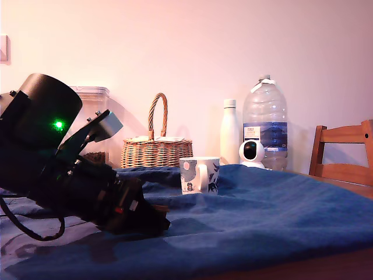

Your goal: Pick up the coffee capsules on the table and drop them inside the coffee cup

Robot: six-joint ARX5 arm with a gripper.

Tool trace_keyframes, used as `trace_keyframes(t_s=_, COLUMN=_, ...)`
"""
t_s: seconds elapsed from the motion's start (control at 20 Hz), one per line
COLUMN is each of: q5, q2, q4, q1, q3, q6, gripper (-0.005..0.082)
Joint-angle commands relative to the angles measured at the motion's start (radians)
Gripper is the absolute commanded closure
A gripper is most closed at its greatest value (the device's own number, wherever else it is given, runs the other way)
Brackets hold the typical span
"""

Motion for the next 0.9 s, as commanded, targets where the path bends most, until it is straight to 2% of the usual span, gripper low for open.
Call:
trace_keyframes(t_s=0.0, q5=0.005, q2=-0.058, q4=0.014, q1=-0.002, q3=0.008, q6=0.008, gripper=0.0577)
trace_keyframes(t_s=0.3, q5=0.002, q2=-0.240, q4=0.015, q1=-0.002, q3=0.010, q6=0.008, gripper=0.0577)
trace_keyframes(t_s=0.45, q5=-0.047, q2=-0.309, q4=0.011, q1=0.003, q3=0.031, q6=0.016, gripper=0.0577)
trace_keyframes(t_s=0.6, q5=-0.092, q2=-0.339, q4=-0.005, q1=0.022, q3=0.069, q6=0.015, gripper=0.0577)
trace_keyframes(t_s=0.85, q5=-0.100, q2=-0.341, q4=-0.126, q1=0.041, q3=0.150, q6=0.008, gripper=0.0577)
